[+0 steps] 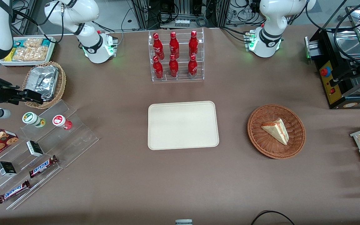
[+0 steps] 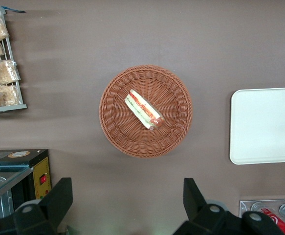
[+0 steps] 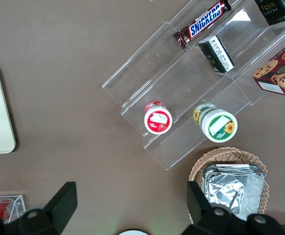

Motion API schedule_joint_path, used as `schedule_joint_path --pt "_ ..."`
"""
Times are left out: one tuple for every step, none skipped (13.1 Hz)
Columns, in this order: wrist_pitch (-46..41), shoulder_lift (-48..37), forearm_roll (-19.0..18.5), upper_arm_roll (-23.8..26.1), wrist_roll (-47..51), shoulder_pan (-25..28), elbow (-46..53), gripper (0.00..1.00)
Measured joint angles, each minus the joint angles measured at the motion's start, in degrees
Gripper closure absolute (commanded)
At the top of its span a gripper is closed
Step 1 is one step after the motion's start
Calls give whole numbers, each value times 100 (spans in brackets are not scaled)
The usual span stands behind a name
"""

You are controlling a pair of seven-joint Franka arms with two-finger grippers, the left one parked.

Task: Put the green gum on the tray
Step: 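Move the right gripper down over the green-and-white gum bottle on the acrylic rack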

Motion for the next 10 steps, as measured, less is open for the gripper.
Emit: schedule_joint_path --pt "33 8 4 3 16 3 0 0" --pt "118 23 5 7 31 3 0 0" --pt "201 48 6 9 26 3 0 0" --pt "260 77 6 10 -60 4 -3 0" --pt "325 110 6 7 -333 3 -21 0" --pt "470 142 6 -10 -729 -5 -83 0" --pt "689 152 6 -44 -1153 -40 -221 0" --pt "914 155 6 -76 -1616 -118 -377 0" --pt "1143 159 6 -105 -2166 -202 -528 0" --pt "1351 166 6 -127 -2695 -278 -665 0"
